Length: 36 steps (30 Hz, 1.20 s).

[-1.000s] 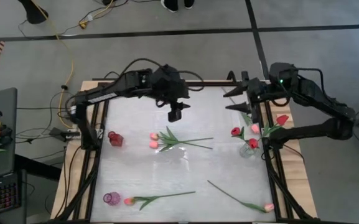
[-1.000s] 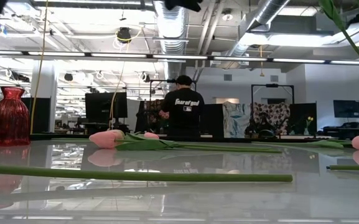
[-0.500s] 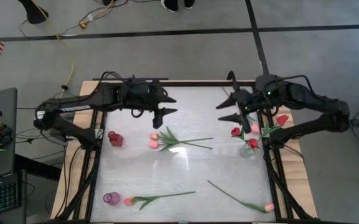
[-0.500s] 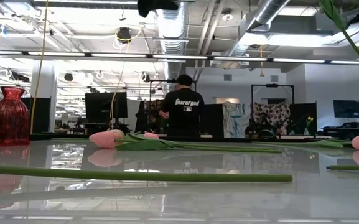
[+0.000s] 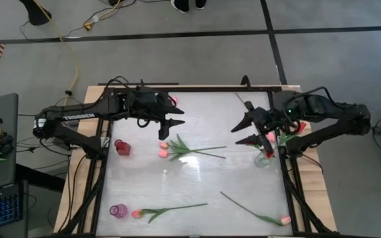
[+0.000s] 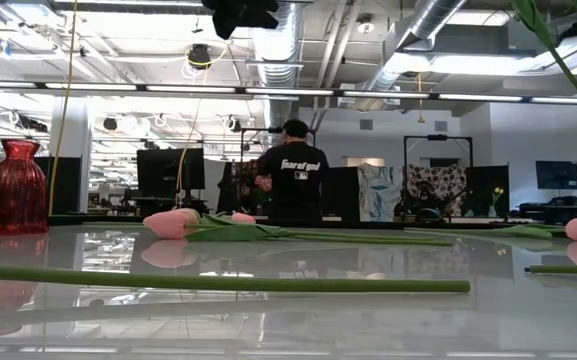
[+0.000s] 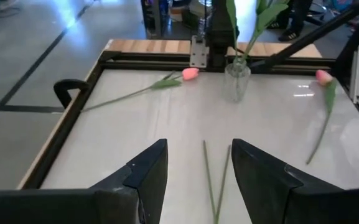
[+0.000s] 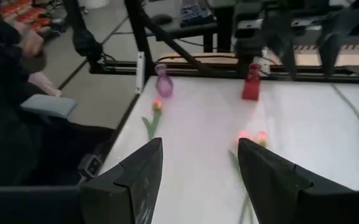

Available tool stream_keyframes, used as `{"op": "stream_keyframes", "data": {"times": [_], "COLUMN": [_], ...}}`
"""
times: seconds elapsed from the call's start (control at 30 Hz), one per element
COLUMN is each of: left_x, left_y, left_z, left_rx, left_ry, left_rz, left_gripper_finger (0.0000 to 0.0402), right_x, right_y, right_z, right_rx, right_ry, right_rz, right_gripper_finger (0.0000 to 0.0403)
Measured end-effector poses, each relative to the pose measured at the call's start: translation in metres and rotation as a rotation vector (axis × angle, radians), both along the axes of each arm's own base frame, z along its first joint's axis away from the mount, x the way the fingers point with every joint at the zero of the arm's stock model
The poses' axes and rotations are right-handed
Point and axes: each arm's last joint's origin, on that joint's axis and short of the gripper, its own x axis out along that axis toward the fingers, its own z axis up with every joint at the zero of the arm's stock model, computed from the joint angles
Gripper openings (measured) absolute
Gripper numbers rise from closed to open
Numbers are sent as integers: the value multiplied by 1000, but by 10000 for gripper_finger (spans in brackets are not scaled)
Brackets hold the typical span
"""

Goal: Sort flowers into vase by color
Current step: Put the red flower into the transparent flower vase

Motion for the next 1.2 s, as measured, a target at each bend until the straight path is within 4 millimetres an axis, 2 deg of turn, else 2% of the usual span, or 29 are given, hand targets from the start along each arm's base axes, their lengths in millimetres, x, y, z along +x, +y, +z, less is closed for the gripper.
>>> {"op": "stream_keyframes", "data": {"times": [0.13,0.3,0.57,0.77,1.2], "left_x": [0,0,1,1,1], "left_y": [-1,-3,-9,-10,-9], "left_z": [0,0,0,0,-1], "left_rx": [-12,-26,-29,-29,-16], "left_ry": [-2,-3,1,3,6], "left_rz": [-22,-42,-61,-66,-45], "left_gripper_finger": [167,167,167,167,167], "right_x": [2,11,19,0,-49], "right_y": [10,21,20,15,-6], "right_z": [-4,-19,-31,-27,-10], "right_rx": [-18,-105,-180,-199,-244], "right_ry": [38,148,239,257,171], "right_rz": [14,-44,-141,-190,-393], "right_gripper_finger": [234,234,234,234,234]}}
